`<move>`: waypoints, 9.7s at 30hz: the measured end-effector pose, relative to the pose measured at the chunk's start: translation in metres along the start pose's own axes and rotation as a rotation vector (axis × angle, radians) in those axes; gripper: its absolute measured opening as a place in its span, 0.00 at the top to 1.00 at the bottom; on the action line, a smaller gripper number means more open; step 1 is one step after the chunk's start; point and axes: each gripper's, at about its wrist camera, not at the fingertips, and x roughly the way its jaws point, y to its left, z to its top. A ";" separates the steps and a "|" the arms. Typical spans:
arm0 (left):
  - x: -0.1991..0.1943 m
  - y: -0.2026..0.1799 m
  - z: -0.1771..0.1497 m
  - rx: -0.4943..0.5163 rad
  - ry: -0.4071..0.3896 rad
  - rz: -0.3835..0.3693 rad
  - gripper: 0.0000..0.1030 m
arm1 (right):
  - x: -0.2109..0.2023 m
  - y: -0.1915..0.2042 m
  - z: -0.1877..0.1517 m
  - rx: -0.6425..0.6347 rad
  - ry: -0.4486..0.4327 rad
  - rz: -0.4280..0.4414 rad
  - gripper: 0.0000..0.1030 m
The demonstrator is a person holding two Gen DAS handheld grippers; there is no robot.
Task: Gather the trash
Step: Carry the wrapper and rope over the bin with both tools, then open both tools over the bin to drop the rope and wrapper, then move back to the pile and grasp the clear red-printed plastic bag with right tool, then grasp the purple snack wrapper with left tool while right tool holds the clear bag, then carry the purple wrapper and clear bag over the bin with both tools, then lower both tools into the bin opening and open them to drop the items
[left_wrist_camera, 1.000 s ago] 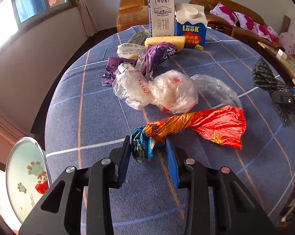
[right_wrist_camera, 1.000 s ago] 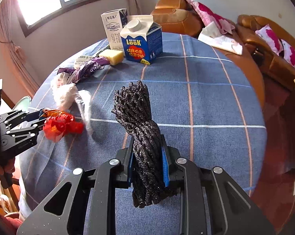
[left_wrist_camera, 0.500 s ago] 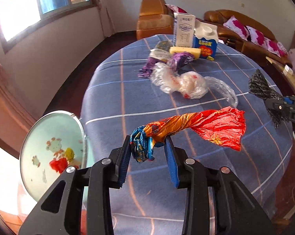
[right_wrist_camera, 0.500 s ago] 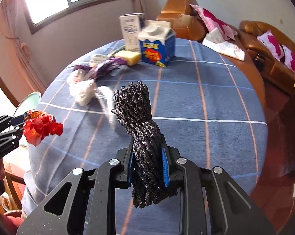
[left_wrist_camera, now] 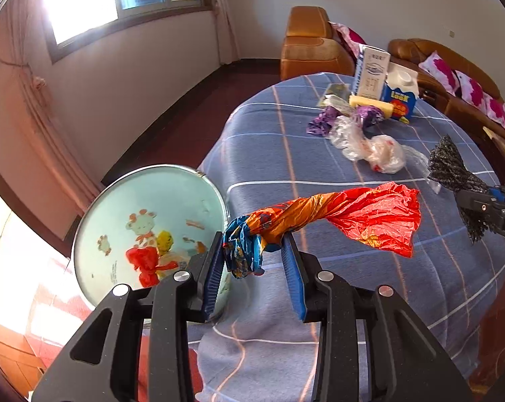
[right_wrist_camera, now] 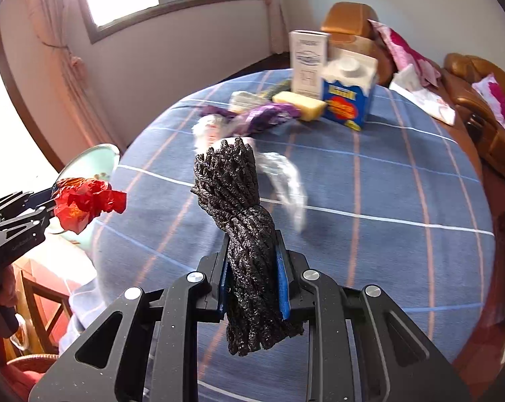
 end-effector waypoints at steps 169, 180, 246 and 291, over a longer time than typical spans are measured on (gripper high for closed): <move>0.179 -0.141 0.144 0.251 0.033 -0.158 0.50 | 0.057 -0.167 0.049 0.131 0.056 -0.150 0.56; 0.122 -0.137 0.118 0.223 0.044 -0.210 0.68 | 0.035 -0.154 0.032 0.159 0.031 -0.163 0.56; -0.010 0.102 -0.018 -0.190 0.020 0.234 0.67 | 0.052 0.141 0.041 -0.155 0.013 0.126 0.56; 0.031 0.151 -0.014 -0.304 0.086 0.279 0.67 | 0.110 0.238 0.079 -0.227 0.037 0.191 0.56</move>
